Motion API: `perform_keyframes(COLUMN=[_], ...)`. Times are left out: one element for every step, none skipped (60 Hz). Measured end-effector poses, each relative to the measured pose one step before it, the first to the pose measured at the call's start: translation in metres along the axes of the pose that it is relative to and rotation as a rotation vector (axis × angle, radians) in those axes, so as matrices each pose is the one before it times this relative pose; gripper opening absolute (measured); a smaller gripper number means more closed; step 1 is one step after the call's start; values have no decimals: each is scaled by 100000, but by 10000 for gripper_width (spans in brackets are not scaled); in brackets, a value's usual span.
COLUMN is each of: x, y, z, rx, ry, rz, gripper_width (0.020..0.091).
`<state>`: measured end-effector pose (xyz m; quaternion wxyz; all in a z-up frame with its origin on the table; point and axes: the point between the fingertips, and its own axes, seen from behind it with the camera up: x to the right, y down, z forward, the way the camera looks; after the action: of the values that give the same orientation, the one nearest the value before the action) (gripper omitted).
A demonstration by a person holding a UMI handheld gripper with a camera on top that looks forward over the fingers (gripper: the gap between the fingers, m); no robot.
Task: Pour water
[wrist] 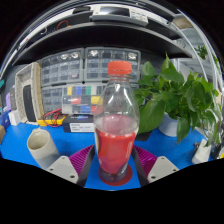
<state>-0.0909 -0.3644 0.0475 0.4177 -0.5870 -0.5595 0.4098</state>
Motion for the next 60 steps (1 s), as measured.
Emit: perform_keyframes(x=[-235,-167,-201,-205,-192,-129,-120,-86,-102,-92,-135,-175,-181,-172,-195,-193,-174,-185,-186,-205,-230,-204,-174,-124,-62,80,-66,-122,-89,-70,-91,-93,-98,-79,7,-79,-118,-111,-131,-130,-116,-89,-55,-58,-14,-43,-82,-88,-84,-75,-84,-54,-8,-53,-18,-88,-118,-91,-89,-85], y=[122,140,184,207,178,184,235,291,271,373,293,213,170,144,118,82,2,-25,-132,-213,-297,-354,-415,-498,-523,-607,-444,-434,-413,-406,-405,-397,-368,-360,-252,-317,-313,-320,-309,-270,-274,-223,-216,-160,-179,-188,-159,-168,-155,-138,-140,-124,-116,-96,-71,-68,-54,-40,-19,-23], z=[-263,-295,-313,-338,-353,-369,-409,-270,-454,-384,-443,-408,-450,-464,-461,-453,-417,-499,-592,-477,-502,-493,-497,-495,-492,-52,-464,-580,-408,-375,-344,-367,-346,-319,-99,-307,-308,-287,-243,-267,-263,-272,-254,-68,-305,-196,-196,-187,-188,-156,-131,-93,18,-122,-207,-48,-48,-42,-17,-13], rx=[-488,-603,-630,-622,-602,-592,-724,-499,-1008,-903,-1049,-890,-701,-606,-694,-704,-640,-498,-263,68,267,456,633,736,793,721,626,276,409,447,475,360,167,82,273,192,352,410,400,362,337,245,250,435,349,354,376,264,278,315,314,371,323,441,392,247,186,177,134,107], ry=[-95,-231,-418,-462,-381,-173,-60,-126,64,119,-101,-189,-183,-204,-266,-327,-357,-303,-251,-491,-634,-606,-375,-48,167,-116,83,185,23,54,120,108,33,36,-177,72,35,-97,-236,-206,-81,104,341,305,413,112,25,19,67,158,182,195,123,137,68,-149,-159,-118,-167,-182], rz=[364,450,526,509,450,312,288,177,154,145,43,-76,-190,-232,-287,-440,-563,-395,-223,112,376,532,662,627,482,322,55,1,-98,-87,-47,-135,-225,-407,-466,-474,-334,-271,-203,-273,-233,-194,-85,-35,-70,-92,-23,-47,-42,43,134,196,212,137,135,123,201,278,309,293], gripper_width=[745,744,745,746,744,744,743,743,743,742,741,741,742,741,741,741,741,741,745,744,744,747,746,745,745,745,745,743,741,739,738,736,737,737,737,737,736,737,737,736,735,736,740,744,746,744,743,745,745,745,745,745,745,746,747,744,744,744,744,745])
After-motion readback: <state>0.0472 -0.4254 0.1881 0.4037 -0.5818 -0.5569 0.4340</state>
